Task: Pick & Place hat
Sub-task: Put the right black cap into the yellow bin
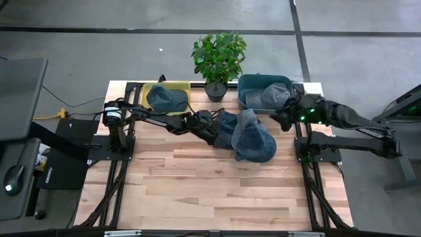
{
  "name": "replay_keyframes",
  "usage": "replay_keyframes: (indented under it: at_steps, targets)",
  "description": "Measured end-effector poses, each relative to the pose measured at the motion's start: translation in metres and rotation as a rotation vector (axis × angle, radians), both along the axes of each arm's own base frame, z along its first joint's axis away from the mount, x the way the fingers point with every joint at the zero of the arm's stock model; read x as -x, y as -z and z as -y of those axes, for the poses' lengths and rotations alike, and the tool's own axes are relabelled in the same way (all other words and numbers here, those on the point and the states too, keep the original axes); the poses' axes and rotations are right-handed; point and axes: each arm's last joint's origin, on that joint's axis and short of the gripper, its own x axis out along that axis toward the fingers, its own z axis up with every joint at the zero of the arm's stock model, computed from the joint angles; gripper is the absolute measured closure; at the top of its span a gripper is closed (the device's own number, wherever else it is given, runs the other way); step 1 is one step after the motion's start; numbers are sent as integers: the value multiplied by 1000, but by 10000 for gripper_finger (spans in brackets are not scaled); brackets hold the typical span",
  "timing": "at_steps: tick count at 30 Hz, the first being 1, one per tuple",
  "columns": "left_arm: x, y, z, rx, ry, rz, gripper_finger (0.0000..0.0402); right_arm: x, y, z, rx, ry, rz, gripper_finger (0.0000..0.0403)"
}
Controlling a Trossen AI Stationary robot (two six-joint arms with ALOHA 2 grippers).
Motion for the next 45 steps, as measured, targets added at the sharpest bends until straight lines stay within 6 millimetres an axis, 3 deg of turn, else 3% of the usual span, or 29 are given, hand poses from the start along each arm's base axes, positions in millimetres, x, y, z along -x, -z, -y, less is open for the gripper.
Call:
replay_keyframes:
  at_steps: [8, 16, 25, 45]
  targets:
    - [0, -2, 1, 9, 29, 15, 266, -22, 41, -10, 8, -135, -43, 150]
    - [0, -2, 1, 10, 40, 16, 266, -24, 73, -24, 96, -269, -165, 151]
    - [0, -2, 2, 16, 62, 18, 266, -29, 104, -29, 130, -257, -127, 150]
    - [0, -2, 2, 18, 65, 17, 266, -52, 121, -27, 130, -237, -179, 163]
